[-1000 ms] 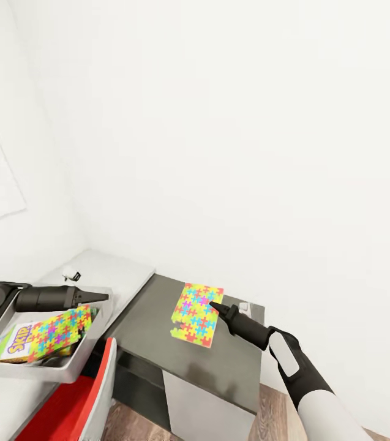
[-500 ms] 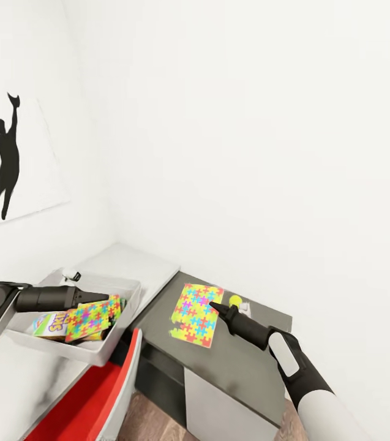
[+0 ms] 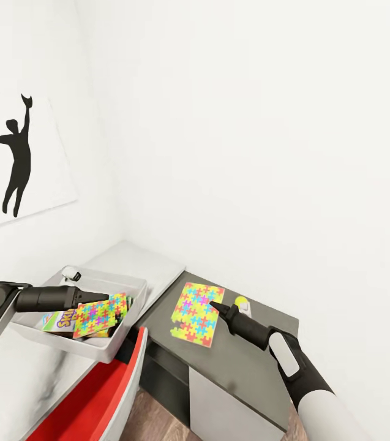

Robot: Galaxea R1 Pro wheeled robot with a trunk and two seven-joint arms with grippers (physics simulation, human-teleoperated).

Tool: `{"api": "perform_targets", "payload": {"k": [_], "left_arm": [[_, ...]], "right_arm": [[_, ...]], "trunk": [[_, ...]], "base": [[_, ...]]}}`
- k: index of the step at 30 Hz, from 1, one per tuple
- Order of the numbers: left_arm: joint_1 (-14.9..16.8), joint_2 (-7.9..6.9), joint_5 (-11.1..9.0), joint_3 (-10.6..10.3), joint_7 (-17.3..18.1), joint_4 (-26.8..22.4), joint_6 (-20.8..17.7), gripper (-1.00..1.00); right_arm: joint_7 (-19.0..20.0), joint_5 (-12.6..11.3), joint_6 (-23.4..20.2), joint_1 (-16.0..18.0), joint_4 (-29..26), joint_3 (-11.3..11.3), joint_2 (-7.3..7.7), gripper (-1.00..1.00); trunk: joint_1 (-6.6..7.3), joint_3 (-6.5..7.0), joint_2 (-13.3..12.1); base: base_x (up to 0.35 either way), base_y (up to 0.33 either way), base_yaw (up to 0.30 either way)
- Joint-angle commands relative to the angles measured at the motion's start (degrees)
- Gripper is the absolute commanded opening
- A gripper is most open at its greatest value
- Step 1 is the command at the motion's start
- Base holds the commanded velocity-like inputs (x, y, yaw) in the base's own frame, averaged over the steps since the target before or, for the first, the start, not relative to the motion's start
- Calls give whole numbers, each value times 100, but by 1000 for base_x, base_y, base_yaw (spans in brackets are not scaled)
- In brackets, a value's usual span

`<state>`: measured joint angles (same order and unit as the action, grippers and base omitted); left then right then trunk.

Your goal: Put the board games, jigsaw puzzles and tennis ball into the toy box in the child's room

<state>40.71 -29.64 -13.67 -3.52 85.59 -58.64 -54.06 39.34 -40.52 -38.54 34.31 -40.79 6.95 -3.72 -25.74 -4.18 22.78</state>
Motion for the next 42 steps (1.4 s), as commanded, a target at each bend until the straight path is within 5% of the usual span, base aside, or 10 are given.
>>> {"api": "perform_targets", "payload": {"k": [1, 13, 26, 31, 42], "left_arm": [[7, -7, -22, -17, 10, 2, -60, 100], [7, -8, -22, -10, 10, 2, -53, 100], [7, -7, -24, -12, 10, 2, -52, 100], [7, -7, -22, -17, 10, 2, -60, 100], [7, -7, -22, -17, 10, 2, -52, 100]], "right_arm": [[10, -1, -13, 6, 1, 26, -6, -100], [21, -11, 204, 6, -1, 35, 3, -100], [35, -15, 206, 6, -8, 35, 6, -100], [504, 3, 211, 6, -8, 37, 17, -100], [609, 5, 213, 6, -8, 35, 20, -100]], "trunk": [[-4, -13, 13], [-4, -10, 13], [-4, 3, 13], [-4, 3, 13], [-4, 3, 13]], "base": [[0, 0, 0], [0, 0, 23], [0, 0, 263], [0, 0, 140], [0, 0, 3]]}}
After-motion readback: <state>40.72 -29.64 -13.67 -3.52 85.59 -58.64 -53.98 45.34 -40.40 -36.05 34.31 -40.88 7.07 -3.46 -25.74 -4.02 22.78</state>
